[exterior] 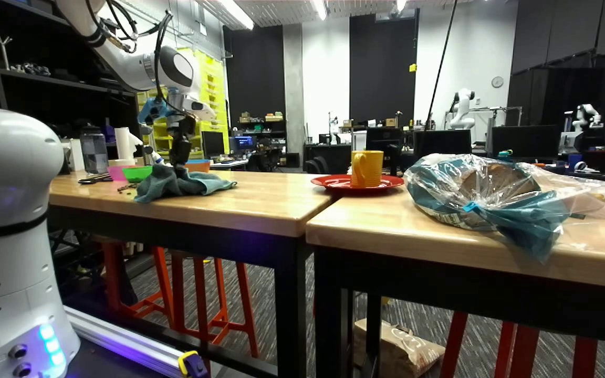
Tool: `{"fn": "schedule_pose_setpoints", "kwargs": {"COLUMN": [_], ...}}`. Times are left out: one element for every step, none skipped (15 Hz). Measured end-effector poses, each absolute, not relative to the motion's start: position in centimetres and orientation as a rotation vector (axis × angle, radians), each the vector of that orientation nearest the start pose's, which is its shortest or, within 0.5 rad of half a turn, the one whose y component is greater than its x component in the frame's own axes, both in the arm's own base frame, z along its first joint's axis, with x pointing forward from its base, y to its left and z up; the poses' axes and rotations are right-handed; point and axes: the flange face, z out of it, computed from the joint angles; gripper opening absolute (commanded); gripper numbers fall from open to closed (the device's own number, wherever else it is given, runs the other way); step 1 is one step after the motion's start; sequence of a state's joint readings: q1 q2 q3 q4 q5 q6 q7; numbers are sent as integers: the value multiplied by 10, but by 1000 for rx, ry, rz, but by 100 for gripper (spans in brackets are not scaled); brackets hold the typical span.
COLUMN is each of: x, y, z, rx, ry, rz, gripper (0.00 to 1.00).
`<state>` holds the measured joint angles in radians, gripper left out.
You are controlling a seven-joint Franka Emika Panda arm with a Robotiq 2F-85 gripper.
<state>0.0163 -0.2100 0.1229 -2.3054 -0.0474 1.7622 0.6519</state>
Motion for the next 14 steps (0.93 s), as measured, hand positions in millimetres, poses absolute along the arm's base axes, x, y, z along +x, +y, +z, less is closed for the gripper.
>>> {"fn": "schedule_pose_setpoints", "kwargs": {"x": [432, 431, 430, 428, 427, 426, 425, 425, 424, 424, 424, 423, 423, 425], "y": [63, 69, 75, 79, 82, 84, 84, 84, 85, 86, 88, 91, 97, 105], "z": [405, 402, 400, 398, 397, 396, 395, 395, 394, 393, 393, 393, 394, 395], "rx": [-3178, -3161, -3148, -3134, -3123, -3113, -3104, -3097, -3087, -3070, -3049, -3024, -2997, -2968], "ry": [865, 909, 952, 996, 1035, 1068, 1096, 1119, 1144, 1172, 1199, 1227, 1254, 1280], "rz": [484, 495, 501, 506, 509, 512, 517, 519, 523, 529, 535, 541, 544, 544], "gripper": [2, 2, 2, 2, 2, 2, 2, 2, 2, 2, 2, 2, 2, 2]}}
